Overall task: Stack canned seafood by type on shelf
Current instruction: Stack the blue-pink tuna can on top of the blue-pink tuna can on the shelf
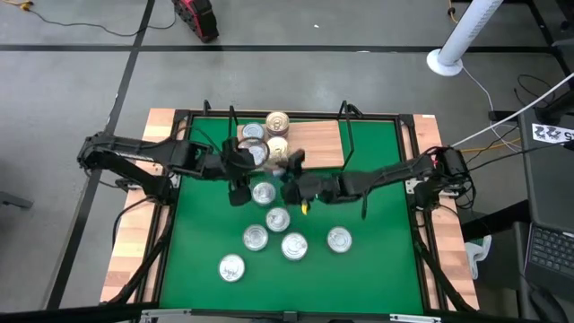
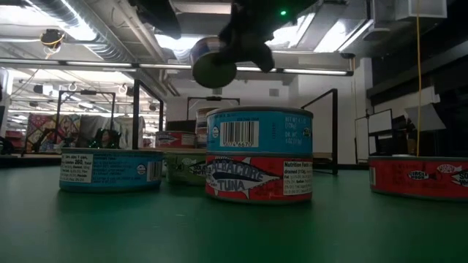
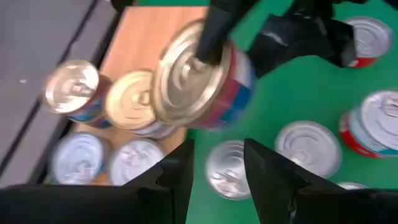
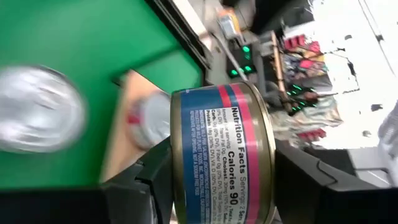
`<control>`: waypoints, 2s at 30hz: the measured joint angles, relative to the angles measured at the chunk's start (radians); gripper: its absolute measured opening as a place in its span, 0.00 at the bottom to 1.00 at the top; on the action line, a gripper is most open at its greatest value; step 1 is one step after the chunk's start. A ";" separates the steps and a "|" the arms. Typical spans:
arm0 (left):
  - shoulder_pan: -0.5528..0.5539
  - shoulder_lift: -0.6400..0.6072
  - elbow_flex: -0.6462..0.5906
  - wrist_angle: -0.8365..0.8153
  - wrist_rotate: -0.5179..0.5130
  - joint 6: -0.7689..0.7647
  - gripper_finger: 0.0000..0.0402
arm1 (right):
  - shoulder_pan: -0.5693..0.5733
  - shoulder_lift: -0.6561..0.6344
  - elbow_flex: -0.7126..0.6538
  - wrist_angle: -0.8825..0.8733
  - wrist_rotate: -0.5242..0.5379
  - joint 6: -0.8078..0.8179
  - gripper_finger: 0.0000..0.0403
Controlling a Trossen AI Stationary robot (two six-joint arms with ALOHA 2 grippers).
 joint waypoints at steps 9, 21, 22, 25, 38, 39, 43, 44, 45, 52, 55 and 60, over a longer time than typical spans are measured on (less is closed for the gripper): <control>0.085 -0.025 0.000 0.001 -0.003 0.100 0.33 | -0.222 0.000 0.041 0.010 -0.136 -0.097 0.50; 0.184 -0.025 0.000 0.010 -0.003 0.179 0.33 | -0.450 0.000 0.040 0.077 -0.450 -0.097 0.51; 0.190 -0.025 0.000 0.010 -0.003 0.180 0.33 | -0.460 0.002 0.040 0.078 -0.468 -0.098 0.51; 0.205 -0.025 0.000 0.010 -0.003 0.181 0.33 | -0.482 0.022 0.040 0.106 -0.500 -0.115 0.51; 0.226 -0.024 -0.001 0.017 -0.002 0.180 0.33 | -0.482 0.128 0.040 0.187 -0.449 -0.255 0.51; 0.226 -0.024 -0.001 0.017 -0.002 0.180 0.33 | -0.486 0.132 0.040 0.186 -0.448 -0.255 0.51; 0.226 -0.024 -0.001 0.018 -0.002 0.180 0.33 | -0.496 0.142 0.040 0.189 -0.442 -0.256 0.51; 0.226 -0.024 -0.001 0.018 -0.002 0.180 0.33 | -0.496 0.142 0.040 0.189 -0.439 -0.256 0.51; 0.226 -0.024 -0.001 0.018 -0.002 0.180 0.33 | -0.497 0.142 0.040 0.189 -0.439 -0.256 0.51; 0.226 -0.024 -0.001 0.018 -0.002 0.180 0.33 | -0.529 0.142 0.040 0.182 -0.477 -0.255 0.51; 0.226 -0.024 -0.001 0.018 -0.002 0.180 0.33 | -0.541 0.142 0.040 0.185 -0.486 -0.254 0.51; 0.226 -0.024 -0.001 0.019 -0.002 0.180 0.33 | -0.547 0.142 0.040 0.183 -0.521 -0.254 0.52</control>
